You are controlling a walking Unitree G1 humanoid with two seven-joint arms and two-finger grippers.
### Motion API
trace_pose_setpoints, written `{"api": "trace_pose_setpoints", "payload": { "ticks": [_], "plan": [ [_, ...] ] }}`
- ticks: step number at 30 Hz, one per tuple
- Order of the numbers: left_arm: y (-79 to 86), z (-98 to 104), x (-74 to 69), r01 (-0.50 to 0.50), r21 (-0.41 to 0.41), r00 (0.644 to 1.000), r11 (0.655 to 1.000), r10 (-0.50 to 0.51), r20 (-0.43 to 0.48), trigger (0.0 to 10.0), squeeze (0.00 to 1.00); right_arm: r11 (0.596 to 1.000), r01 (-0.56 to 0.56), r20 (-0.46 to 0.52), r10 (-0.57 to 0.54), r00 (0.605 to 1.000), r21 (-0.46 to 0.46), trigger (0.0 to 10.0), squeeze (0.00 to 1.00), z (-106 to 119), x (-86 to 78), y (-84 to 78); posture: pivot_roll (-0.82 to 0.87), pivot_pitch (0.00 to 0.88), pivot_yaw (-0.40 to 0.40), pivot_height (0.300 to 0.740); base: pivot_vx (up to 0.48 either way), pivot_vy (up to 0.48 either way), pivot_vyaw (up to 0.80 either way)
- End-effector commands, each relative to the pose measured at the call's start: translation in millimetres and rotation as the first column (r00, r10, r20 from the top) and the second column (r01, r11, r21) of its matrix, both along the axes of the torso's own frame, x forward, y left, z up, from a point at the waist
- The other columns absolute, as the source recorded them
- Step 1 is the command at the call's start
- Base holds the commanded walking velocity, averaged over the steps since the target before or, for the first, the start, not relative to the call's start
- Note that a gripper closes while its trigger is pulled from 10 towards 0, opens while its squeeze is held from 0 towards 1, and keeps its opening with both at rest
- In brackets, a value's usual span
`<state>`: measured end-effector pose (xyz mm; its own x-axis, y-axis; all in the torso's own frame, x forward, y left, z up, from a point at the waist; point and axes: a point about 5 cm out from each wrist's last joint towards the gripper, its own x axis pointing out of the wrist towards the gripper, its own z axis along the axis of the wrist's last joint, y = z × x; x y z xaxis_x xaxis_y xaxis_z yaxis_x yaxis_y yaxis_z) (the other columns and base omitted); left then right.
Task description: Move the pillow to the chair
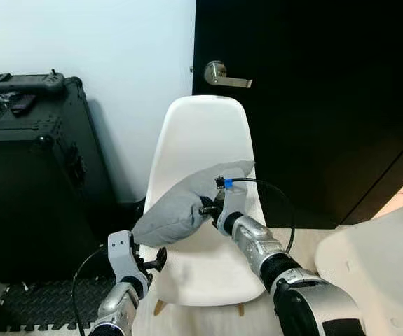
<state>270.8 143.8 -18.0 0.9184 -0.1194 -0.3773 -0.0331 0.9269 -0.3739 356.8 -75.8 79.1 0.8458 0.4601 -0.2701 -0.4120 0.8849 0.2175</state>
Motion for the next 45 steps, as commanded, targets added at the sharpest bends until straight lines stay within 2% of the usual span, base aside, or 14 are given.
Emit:
{"api": "trace_pose_setpoints", "payload": {
  "ticks": [1, 3, 6, 9, 14, 17, 26, 30, 34, 38, 41, 42, 43, 45],
  "plan": [
    [7.0, 5.6, 4.5, -0.007, 0.050, 0.999, 0.999, 0.005, 0.035, 10.0, 0.00, 0.998, 0.022, -0.030, -0.024, 0.999, -0.060, 10.0, 0.00, -3.7, 0.0, -2.4, -0.03, 0.086, -0.044, 0.711, 0.000, 0.000, 0.00],
    [9.0, 7.2, 6.1, -0.017, 0.046, 0.999, 0.999, 0.015, 0.041, 10.0, 0.00, 0.995, 0.038, -0.038, -0.042, 0.998, -0.095, 10.0, 0.00, -5.9, -0.2, -5.3, -0.02, 0.087, -0.044, 0.701, 0.000, 0.000, 0.00],
    [11.2, 10.5, 9.7, -0.054, -0.001, 0.997, 0.999, 0.054, 0.052, 10.0, 0.00, 0.972, 0.073, -0.039, -0.083, 0.996, -0.222, 10.0, 0.00, -12.3, -1.4, -14.2, -0.02, 0.089, -0.046, 0.686, 0.000, 0.000, 0.00],
    [10.4, 12.8, 11.9, -0.059, -0.018, 0.996, 0.998, 0.060, 0.063, 10.0, 0.00, 0.966, 0.092, -0.047, -0.106, 0.993, -0.241, 10.0, 0.00, -14.1, -1.6, -17.5, -0.02, 0.089, -0.046, 0.676, 0.000, 0.000, 0.00],
    [-2.2, 23.9, 21.4, -0.023, -0.059, 0.992, 0.998, 0.030, 0.121, 10.0, 0.00, 0.920, 0.155, -0.025, -0.176, 0.984, -0.360, 10.0, 0.00, -17.2, -1.1, -32.6, -0.02, 0.098, -0.039, 0.646, 0.000, 0.000, 0.00],
    [-5.1, 27.3, 24.3, -0.018, -0.073, 0.990, 0.997, 0.028, 0.137, 10.0, 0.00, 0.910, 0.177, -0.021, -0.199, 0.980, -0.376, 10.0, 0.00, -17.7, -0.9, -36.6, -0.02, 0.098, -0.039, 0.636, 0.000, 0.000, 0.00],
    [-10.3, 30.2, 25.2, 0.002, -0.078, 0.987, 0.997, 0.011, 0.157, 10.0, 0.00, 0.839, 0.124, 0.003, -0.145, 0.989, -0.530, 10.0, 0.00, -28.8, -8.5, -37.7, -0.02, 0.124, -0.036, 0.596, 0.000, 0.000, 0.00],
    [-12.2, 28.9, 22.5, 0.004, -0.098, 0.987, 0.995, 0.012, 0.162, 10.0, 0.00, 0.839, 0.105, -0.030, -0.143, 0.989, -0.533, 10.0, 0.00, -36.2, -13.9, -35.1, -0.01, 0.136, -0.036, 0.581, 0.000, 0.000, 0.00],
    [-15.5, 30.2, 21.5, 0.014, -0.110, 0.984, 0.994, 0.006, 0.180, 10.0, 0.00, 0.895, 0.093, -0.094, -0.148, 0.984, -0.436, 10.0, 0.00, -41.4, -18.6, -26.1, -0.01, 0.151, -0.046, 0.566, 0.000, 0.000, 0.00],
    [-19.0, 32.3, 21.7, 0.029, -0.112, 0.981, 0.993, -0.007, 0.194, 10.0, 0.00, 0.947, 0.114, -0.082, -0.145, 0.986, -0.300, 10.0, 0.00, -31.1, -13.7, -10.9, 0.01, 0.159, -0.052, 0.546, 0.000, 0.000, 0.00],
    [-19.5, 33.0, 21.9, 0.031, -0.113, 0.980, 0.993, -0.008, 0.198, 10.0, 0.00, 0.961, 0.126, -0.082, -0.151, 0.985, -0.247, 10.0, 0.00, -26.8, -11.5, -6.8, 0.01, 0.159, -0.052, 0.536, 0.000, 0.000, 0.00],
    [-19.5, 32.9, 21.4, 0.040, -0.100, 0.980, 0.994, -0.019, 0.200, 10.0, 0.00, 0.980, 0.103, -0.036, -0.110, 0.993, -0.169, 10.0, 0.00, -11.8, -5.1, 9.1, 0.01, 0.157, -0.051, 0.526, 0.000, 0.000, 0.00],
    [-19.5, 32.9, 21.4, 0.040, -0.100, 0.980, 0.994, -0.019, 0.200, 10.0, 0.00, 0.980, 0.103, -0.036, -0.110, 0.993, -0.169, 10.0, 0.00, -11.8, -5.1, 9.1, 0.01, 0.157, -0.051, 0.526, 0.000, 0.000, 0.00],
    [-19.2, 32.3, 20.6, 0.046, -0.093, 0.980, 0.995, -0.027, 0.198, 10.0, 0.00, 0.982, 0.059, 0.046, -0.051, 0.998, -0.179, 10.0, 0.00, 3.1, -0.6, 25.9, 0.01, 0.156, -0.052, 0.511, 0.000, 0.000, 0.00]
  ]
}}
